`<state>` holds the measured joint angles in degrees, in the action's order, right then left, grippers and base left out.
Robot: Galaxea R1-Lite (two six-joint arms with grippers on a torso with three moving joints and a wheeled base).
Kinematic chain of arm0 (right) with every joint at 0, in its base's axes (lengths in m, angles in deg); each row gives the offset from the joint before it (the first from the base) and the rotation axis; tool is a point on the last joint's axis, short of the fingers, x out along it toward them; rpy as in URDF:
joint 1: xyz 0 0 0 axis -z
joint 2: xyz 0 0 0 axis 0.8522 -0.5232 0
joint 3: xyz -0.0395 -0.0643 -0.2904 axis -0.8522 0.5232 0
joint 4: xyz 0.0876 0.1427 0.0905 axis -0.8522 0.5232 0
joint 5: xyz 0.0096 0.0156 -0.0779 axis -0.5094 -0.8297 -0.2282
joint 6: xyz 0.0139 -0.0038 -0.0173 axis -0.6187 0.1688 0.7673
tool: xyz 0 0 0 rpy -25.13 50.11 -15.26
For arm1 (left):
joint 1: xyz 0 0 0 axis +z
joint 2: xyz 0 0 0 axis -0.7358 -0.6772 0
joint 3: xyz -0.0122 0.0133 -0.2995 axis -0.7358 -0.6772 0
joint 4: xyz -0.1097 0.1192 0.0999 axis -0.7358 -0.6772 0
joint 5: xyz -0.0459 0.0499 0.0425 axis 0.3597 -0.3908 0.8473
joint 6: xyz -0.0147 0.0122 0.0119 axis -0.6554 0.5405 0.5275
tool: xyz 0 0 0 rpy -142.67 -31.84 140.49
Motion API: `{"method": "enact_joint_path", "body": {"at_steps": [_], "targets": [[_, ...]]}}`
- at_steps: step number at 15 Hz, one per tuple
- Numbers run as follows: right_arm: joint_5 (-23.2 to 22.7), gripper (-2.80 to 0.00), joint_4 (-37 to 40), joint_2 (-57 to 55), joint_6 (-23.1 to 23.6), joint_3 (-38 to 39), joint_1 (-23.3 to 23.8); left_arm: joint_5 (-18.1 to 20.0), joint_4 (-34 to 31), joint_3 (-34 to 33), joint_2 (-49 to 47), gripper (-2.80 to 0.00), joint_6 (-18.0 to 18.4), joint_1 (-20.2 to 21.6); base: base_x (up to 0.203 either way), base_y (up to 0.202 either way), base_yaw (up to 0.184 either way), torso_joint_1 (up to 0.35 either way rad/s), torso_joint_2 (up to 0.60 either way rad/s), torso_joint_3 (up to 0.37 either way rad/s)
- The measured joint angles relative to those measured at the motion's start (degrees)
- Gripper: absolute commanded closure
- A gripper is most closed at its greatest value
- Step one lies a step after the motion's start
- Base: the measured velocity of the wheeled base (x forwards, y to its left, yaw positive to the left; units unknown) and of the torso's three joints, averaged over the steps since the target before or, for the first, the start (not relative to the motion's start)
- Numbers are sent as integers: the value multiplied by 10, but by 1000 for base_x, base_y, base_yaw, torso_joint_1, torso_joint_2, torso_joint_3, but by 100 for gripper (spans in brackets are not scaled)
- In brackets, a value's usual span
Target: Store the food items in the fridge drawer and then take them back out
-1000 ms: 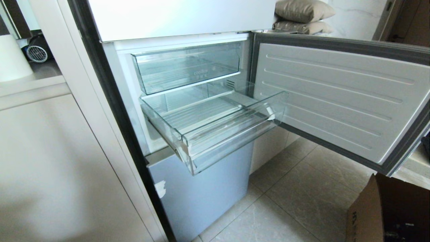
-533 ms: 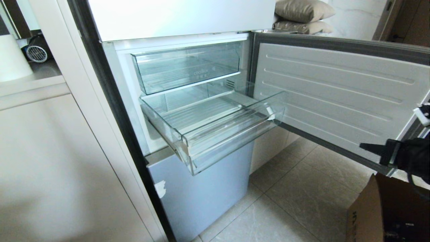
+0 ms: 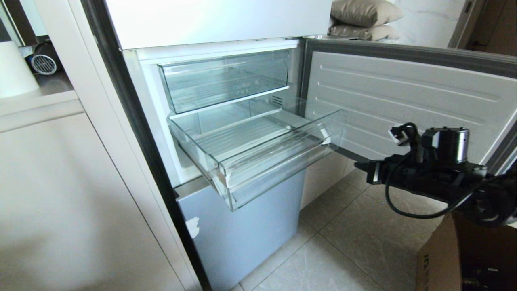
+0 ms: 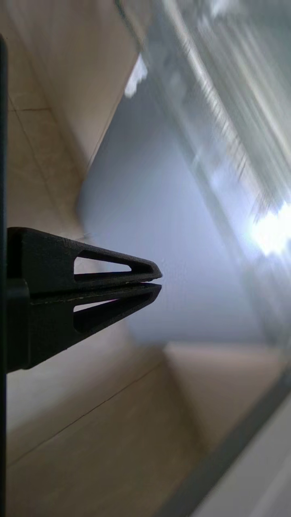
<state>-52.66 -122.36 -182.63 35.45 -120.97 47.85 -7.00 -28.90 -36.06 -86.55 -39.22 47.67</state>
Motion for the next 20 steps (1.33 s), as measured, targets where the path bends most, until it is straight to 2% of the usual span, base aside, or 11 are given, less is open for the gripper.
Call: {"method": "enact_joint_path", "body": {"at_steps": [4,10,12,13,15,17,20], "targets": [[-1,0,-9,-111,3,-129,-53,0,0,0,0,0,0,0,0,0,0,0,0,0],[4,0,-15,-282,7,-379,-101,0,0,0,0,0,0,0,0,0,0,0,0,0],[18,0,-63,-319,-4,-433,-112,0,0,0,0,0,0,0,0,0,0,0,0,0],[42,0,-102,-328,-14,-436,-120,0,0,0,0,0,0,0,0,0,0,0,0,0],[104,0,-175,-323,-23,-392,-140,0,0,0,0,0,0,0,0,0,0,0,0,0],[126,0,-216,-283,-25,-290,-151,0,0,0,0,0,0,0,0,0,0,0,0,0],[133,0,-240,-154,-25,-96,-165,0,0,0,0,0,0,0,0,0,0,0,0,0]]}}
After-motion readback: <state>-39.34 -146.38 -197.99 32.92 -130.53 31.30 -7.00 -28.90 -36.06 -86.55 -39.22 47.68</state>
